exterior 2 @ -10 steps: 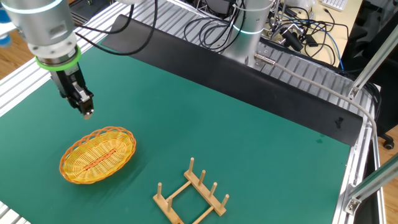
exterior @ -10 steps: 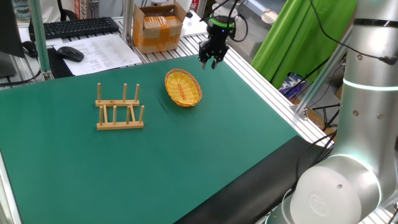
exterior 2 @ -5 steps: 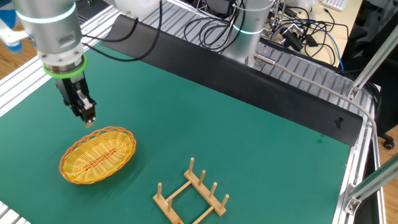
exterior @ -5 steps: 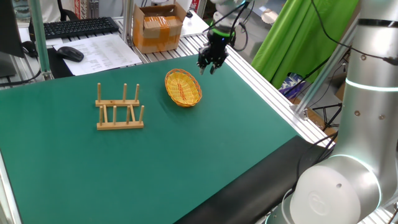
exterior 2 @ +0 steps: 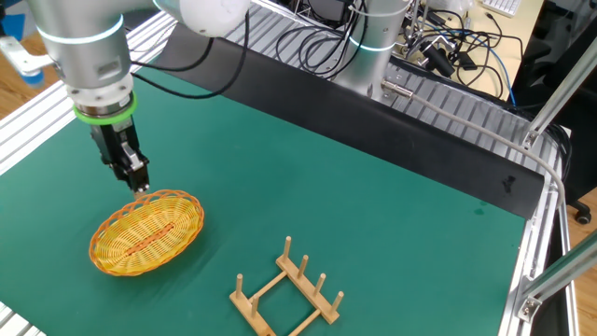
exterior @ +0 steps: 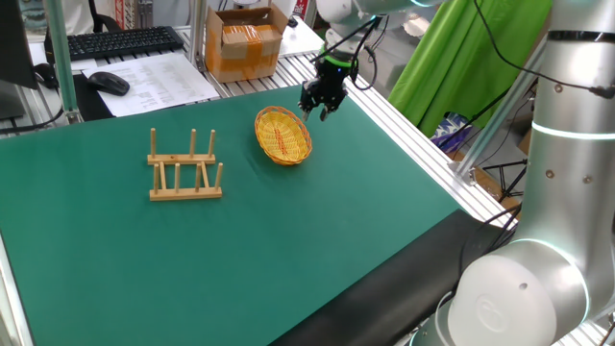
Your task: Put the dish on the dish rack
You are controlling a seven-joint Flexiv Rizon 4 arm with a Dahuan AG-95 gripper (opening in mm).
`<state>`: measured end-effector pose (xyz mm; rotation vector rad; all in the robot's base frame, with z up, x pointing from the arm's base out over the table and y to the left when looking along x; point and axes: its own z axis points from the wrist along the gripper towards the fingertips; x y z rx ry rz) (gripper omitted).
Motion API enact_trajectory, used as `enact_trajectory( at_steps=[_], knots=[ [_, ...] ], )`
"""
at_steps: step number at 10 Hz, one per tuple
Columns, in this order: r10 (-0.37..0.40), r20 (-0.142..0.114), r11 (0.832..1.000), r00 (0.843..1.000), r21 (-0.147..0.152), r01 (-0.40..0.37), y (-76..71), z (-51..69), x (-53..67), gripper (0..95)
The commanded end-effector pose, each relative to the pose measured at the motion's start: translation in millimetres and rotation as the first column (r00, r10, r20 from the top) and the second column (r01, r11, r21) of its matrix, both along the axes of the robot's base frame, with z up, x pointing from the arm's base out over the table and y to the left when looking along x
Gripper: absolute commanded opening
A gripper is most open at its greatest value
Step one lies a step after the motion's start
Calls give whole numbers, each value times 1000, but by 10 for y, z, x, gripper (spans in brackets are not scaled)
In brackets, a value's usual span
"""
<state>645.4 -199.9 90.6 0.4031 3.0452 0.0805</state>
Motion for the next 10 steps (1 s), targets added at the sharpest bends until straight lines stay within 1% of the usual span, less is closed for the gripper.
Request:
enact_trajectory(
  at_steps=[1,3,5,6,7,9,10],
  knots=[
    [2,14,1000,1000,-3,-2,-4,-87,7,570],
    [9,40,1000,999,-1,-9,-70,-247,5,570],
    [8,57,1000,998,0,-8,-101,-358,0,570],
    [5,62,1000,998,-1,-5,-105,-380,-2,570],
    [-6,79,1000,997,6,6,-97,-449,-3,570],
    [-17,89,1000,996,13,16,-87,-498,-5,570],
    [-69,115,995,991,86,59,-71,-571,-10,570]
  ],
)
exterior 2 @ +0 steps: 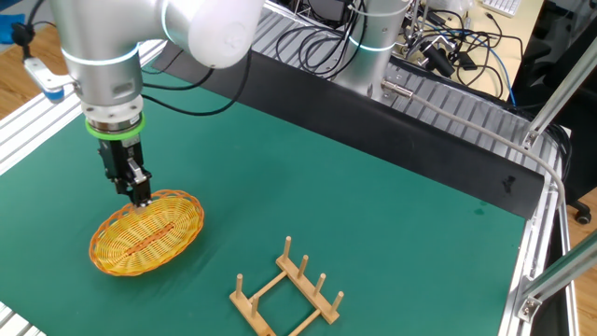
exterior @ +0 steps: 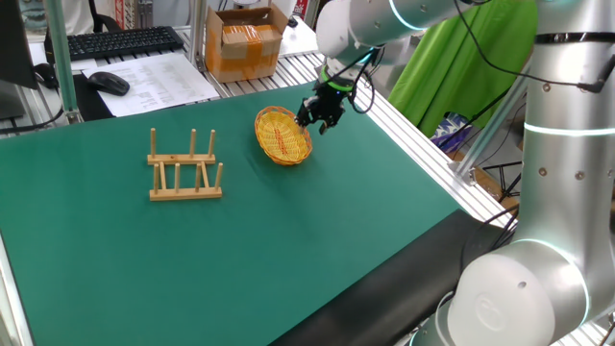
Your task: Put the dish on the dish rack
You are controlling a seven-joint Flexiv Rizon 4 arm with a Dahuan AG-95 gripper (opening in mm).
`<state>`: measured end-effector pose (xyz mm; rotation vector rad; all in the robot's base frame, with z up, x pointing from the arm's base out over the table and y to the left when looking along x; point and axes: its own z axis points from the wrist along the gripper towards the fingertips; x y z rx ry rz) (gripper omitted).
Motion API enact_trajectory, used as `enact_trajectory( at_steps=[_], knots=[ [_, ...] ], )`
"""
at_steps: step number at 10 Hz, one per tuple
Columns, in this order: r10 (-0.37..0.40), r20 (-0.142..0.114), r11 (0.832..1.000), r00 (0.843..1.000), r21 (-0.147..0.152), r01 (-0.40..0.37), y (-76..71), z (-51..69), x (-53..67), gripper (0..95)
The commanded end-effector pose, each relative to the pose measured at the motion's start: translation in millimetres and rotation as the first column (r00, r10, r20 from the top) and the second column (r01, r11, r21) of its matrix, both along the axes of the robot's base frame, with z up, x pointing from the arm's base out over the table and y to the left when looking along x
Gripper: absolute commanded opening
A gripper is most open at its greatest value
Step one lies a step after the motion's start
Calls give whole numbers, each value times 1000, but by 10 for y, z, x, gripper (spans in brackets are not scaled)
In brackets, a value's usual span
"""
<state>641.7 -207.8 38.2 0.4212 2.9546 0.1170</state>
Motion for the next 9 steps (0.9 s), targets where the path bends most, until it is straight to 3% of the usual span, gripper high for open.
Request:
enact_trajectory(
  at_steps=[1,6,7,8,9],
  knots=[
    [-39,33,997,999,66,37,12,-70,24,570],
    [-30,45,998,999,59,27,56,-137,21,570],
    [-29,45,998,999,57,26,75,-138,24,380],
    [-26,45,998,999,56,24,91,-135,26,380],
    [-24,45,998,999,56,21,108,-132,29,190]
  ],
)
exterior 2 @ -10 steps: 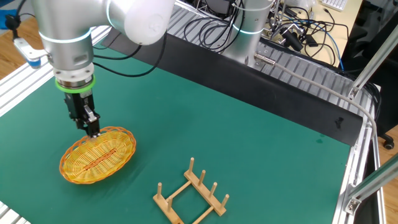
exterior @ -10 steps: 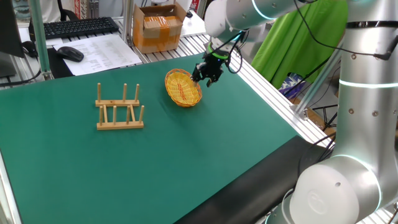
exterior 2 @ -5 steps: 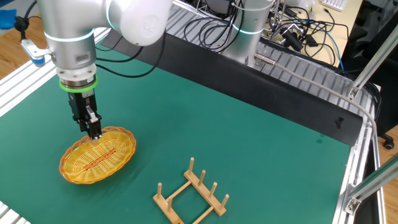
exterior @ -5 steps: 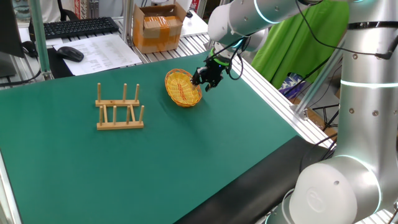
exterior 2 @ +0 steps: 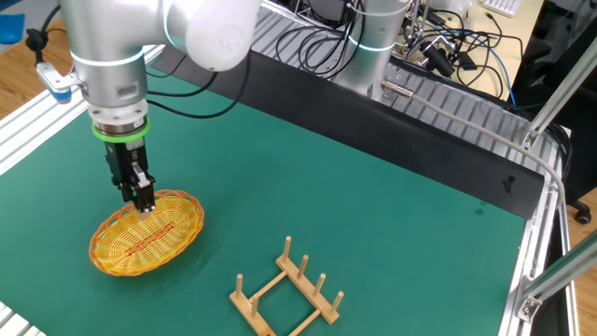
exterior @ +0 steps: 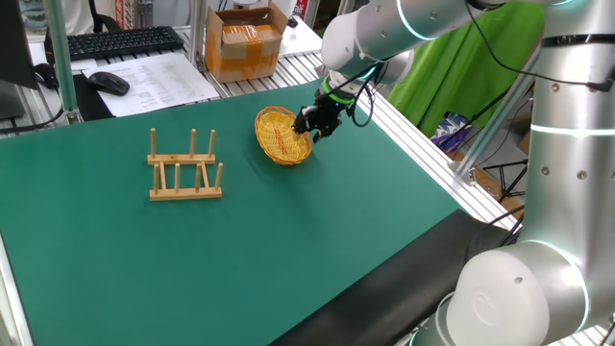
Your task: Put the dish on the dish rack
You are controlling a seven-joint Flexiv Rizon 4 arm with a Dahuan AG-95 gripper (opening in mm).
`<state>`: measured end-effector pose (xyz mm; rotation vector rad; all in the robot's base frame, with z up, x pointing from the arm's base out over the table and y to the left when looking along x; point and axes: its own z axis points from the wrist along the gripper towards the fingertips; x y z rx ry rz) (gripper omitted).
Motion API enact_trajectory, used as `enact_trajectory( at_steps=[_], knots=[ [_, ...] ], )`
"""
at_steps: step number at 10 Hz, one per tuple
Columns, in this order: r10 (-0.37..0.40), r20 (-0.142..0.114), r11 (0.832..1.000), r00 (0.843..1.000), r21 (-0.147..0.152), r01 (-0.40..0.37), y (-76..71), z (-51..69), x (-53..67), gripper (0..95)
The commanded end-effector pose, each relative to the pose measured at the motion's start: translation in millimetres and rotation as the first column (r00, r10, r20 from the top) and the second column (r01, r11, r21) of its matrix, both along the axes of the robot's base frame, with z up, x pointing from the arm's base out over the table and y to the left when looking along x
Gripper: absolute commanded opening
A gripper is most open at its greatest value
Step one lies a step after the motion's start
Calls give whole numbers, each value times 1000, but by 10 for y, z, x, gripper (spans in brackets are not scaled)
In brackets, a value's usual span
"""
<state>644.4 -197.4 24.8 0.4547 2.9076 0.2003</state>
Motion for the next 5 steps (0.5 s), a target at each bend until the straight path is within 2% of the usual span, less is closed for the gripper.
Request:
enact_trajectory(
  at_steps=[1,2,3,5],
  knots=[
    [1,1,1000,1000,2,-1,9,3,3,190],
    [4,2,1000,1000,1,-4,12,5,3,190],
    [7,2,1000,1000,0,-7,16,7,4,0],
    [5,3,1000,1000,-3,-5,40,18,10,0]
  ],
)
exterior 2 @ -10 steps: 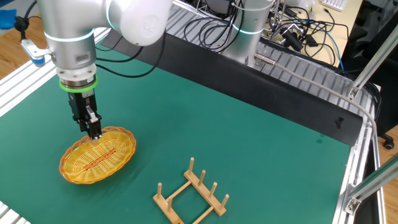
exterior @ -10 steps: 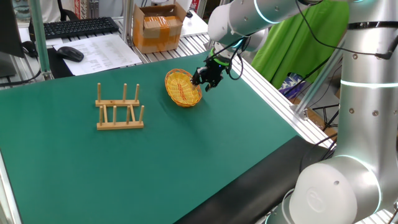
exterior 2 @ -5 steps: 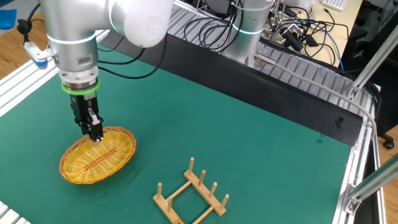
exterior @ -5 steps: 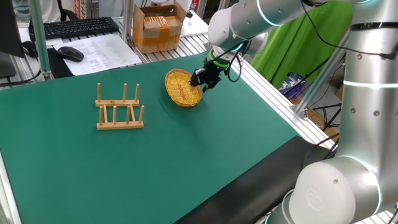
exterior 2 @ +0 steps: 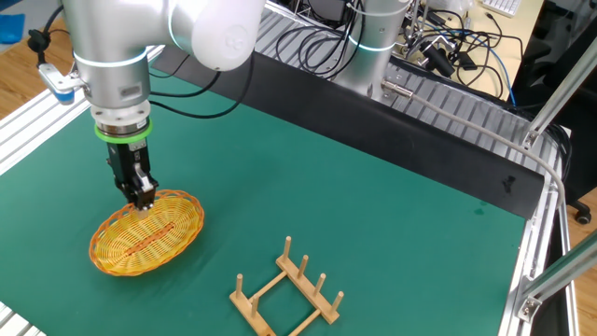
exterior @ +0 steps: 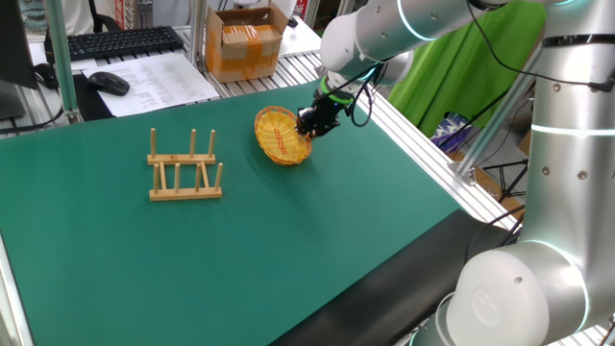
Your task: Put the dish on the dish rack
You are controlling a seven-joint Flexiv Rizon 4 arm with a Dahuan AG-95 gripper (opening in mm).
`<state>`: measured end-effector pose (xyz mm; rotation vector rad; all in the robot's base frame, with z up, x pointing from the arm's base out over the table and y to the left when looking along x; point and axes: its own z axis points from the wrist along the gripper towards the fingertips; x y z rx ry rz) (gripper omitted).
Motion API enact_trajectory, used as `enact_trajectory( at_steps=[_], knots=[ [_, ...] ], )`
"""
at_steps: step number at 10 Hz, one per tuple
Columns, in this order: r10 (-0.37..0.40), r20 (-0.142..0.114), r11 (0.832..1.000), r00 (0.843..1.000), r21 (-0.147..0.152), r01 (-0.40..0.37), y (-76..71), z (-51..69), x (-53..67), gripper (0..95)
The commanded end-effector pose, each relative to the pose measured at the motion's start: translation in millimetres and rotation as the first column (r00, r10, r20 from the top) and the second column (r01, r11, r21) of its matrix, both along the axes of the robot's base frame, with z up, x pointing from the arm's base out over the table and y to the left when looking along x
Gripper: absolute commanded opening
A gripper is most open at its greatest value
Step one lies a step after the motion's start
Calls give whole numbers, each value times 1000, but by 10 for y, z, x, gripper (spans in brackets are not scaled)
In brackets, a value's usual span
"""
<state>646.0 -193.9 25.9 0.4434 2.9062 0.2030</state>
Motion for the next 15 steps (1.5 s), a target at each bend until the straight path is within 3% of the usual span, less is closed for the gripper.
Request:
enact_trajectory(
  at_steps=[1,5,8,11,12,15],
  knots=[
    [-10,-1,1000,1000,-4,10,27,17,-2,0],
    [-15,-7,999,1000,-30,15,97,132,31,0],
    [-21,-27,998,999,-59,20,184,301,45,0],
    [-28,-44,997,999,-66,25,259,416,47,0],
    [-21,-55,996,998,-89,16,273,464,45,0],
    [-20,-94,996,995,-83,12,282,618,35,0]
  ],
)
